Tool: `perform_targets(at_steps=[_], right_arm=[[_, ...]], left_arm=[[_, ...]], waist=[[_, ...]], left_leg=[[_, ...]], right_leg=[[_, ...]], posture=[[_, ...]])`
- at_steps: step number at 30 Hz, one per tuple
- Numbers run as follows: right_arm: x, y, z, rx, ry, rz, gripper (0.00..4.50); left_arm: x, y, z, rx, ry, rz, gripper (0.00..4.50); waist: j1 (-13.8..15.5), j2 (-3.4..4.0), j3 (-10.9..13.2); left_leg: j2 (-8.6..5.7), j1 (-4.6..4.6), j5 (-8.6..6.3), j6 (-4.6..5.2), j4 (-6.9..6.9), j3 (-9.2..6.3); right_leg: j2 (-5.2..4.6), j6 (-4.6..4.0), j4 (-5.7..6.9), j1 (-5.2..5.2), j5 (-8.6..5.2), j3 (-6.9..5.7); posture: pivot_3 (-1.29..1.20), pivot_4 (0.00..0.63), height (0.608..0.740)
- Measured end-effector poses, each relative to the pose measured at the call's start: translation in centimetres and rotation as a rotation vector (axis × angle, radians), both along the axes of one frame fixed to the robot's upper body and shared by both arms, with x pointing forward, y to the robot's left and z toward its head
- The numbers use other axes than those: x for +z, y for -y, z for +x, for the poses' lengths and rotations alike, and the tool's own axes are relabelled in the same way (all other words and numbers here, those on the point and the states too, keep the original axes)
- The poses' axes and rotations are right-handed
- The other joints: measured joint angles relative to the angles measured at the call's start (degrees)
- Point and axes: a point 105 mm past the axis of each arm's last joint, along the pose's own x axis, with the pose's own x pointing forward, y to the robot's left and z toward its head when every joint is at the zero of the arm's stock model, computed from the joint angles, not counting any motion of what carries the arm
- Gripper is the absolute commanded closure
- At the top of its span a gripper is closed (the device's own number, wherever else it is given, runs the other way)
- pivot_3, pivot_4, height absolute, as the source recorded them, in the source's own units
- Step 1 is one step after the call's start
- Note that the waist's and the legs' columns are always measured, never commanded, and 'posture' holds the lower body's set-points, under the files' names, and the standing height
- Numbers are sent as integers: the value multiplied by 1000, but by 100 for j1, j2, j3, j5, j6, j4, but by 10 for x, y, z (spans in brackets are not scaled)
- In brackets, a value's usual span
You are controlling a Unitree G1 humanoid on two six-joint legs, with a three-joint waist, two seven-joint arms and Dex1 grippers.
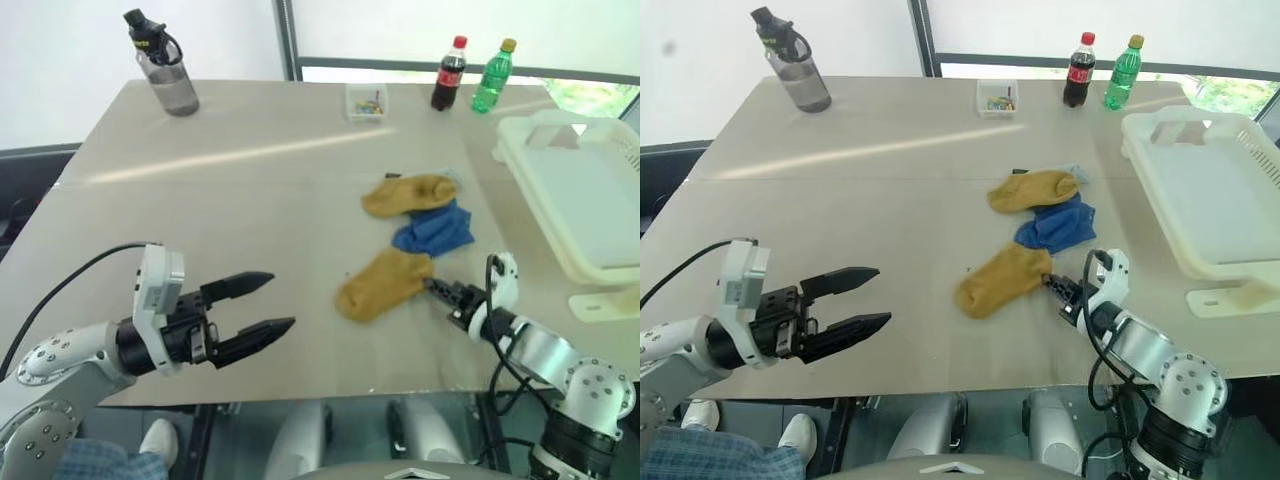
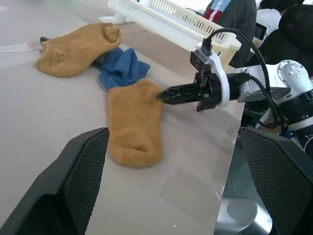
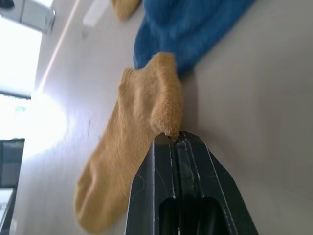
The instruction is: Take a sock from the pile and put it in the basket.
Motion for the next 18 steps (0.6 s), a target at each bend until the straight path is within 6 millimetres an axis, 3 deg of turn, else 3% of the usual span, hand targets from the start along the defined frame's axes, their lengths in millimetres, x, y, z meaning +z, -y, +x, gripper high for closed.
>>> perform_targets(at_steps=[10,18], right_arm=[[-7,-3,-33,10,-65,-5,4406],[-9,-3,-42,-5,-94,2,4406]], left_arm=[[-2,-1,0,-2,-11,1,0],[-3,0,0,-18,-18,-6,0]], waist=[[56,-12,-8],[60,-11,-7]], left_leg=[[5,-5,0,0,-9,0],[6,-10,0,0,-10,0]], right_leg=[[0,1,-26,2,-1,-4],[-1,1,-37,2,-1,-5]], posture=[[0,150,740],[0,150,740]])
